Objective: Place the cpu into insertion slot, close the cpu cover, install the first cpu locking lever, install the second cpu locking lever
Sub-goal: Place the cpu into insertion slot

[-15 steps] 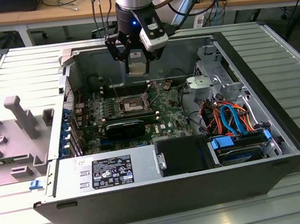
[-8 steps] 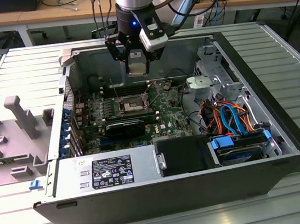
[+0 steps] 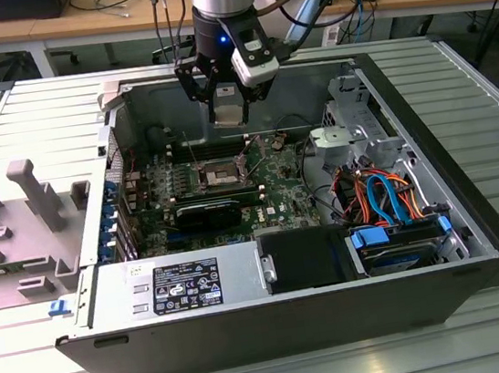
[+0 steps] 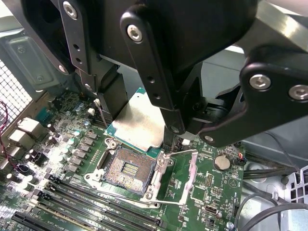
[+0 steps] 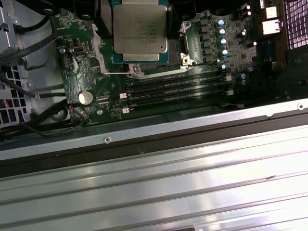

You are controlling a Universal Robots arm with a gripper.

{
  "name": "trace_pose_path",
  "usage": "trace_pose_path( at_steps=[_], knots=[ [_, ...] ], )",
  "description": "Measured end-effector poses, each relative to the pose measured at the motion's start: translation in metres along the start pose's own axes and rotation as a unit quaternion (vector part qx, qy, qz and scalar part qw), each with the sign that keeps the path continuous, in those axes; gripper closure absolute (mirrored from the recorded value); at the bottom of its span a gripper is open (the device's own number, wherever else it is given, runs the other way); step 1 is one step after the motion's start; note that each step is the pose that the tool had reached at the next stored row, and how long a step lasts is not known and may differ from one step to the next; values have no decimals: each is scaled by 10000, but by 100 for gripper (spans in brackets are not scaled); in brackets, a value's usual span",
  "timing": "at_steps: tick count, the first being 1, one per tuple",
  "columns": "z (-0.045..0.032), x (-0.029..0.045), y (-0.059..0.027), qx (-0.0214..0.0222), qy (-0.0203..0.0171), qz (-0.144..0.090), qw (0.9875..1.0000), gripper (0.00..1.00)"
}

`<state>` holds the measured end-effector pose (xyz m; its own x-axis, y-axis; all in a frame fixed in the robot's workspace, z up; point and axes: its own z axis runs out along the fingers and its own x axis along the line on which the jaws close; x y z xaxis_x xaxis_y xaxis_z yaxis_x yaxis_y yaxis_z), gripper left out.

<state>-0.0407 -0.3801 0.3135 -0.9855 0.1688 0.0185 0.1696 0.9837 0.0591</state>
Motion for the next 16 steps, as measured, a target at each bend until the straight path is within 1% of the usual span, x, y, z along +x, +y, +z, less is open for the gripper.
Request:
trace_pose_path(
  at_steps=[16],
  knots=[
    [14, 0, -1, 1, -5, 79, 10000, 46]
  ],
)
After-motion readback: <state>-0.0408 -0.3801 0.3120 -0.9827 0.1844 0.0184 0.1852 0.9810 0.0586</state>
